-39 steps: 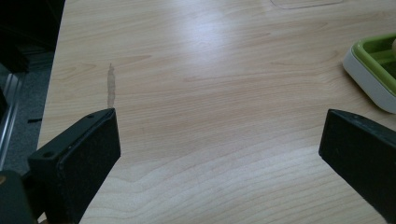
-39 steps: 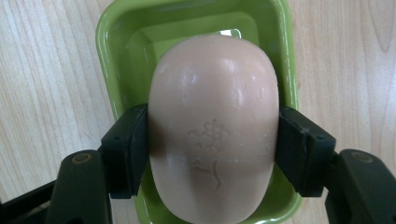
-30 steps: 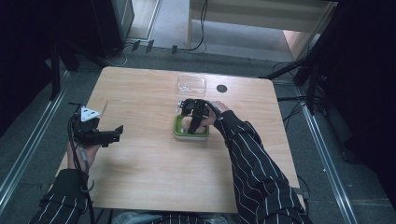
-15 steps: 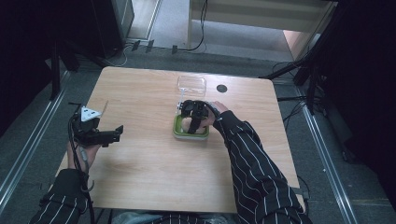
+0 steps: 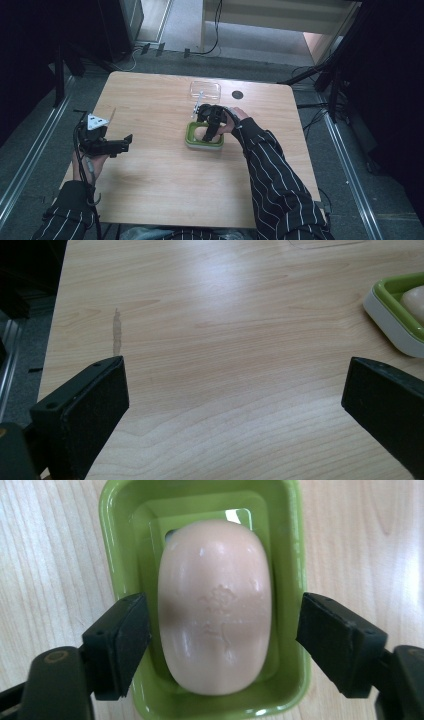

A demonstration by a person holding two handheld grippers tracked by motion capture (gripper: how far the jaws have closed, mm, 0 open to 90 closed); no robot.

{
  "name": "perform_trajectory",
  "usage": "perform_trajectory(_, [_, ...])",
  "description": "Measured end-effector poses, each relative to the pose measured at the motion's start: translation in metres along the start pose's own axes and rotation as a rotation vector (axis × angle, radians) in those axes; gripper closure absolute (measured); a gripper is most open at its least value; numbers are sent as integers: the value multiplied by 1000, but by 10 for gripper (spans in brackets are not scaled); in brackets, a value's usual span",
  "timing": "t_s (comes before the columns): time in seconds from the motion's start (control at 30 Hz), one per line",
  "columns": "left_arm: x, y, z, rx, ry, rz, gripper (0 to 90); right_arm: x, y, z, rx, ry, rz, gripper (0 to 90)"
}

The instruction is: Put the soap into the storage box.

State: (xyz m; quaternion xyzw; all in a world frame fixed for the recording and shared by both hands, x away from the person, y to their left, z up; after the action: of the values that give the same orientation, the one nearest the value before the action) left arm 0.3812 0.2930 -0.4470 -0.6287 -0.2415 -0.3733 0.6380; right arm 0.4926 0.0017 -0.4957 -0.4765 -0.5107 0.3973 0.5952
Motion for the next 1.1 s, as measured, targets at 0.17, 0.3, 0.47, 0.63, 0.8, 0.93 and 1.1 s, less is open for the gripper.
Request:
perform_trajectory(0.17, [0,0,0,-1,-1,0,0,-2,-10,2,0,39,-46,163])
perform_trajectory(0.3, [0,0,-1,-1,2,1,0,-3,-19,5,3,81,-78,133])
perform_trajectory(0.47, [0,0,-1,0,-2,0,0,-6,-27,5,-11,122,-133,113])
perform_trajectory(0.63, [-1,-1,0,-1,0,1,0,-16,-31,4,-24,199,-170,104])
perform_trajectory(0.8, [0,0,-1,-1,-2,1,0,-29,-42,5,-45,277,-230,104])
perform_trajectory(0.93, [0,0,-1,0,-2,2,0,-38,-51,5,-92,323,-268,104])
perform_trajectory(1.1, [0,0,-1,0,0,3,0,-53,-61,5,-133,383,-293,103])
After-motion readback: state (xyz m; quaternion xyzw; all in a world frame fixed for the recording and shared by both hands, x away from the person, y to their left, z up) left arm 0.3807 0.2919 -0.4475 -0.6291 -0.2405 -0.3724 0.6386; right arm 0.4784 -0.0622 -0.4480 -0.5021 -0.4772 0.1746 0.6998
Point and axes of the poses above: each handheld gripper's, and its own axes: y roughly forward along the jaws, x roughly out of its top, z roughly to its left, the point moved 7 cm from there along y, roughly forward along the jaws, and after that the axes turned 6 degrees about x, right-handed, at the moved point
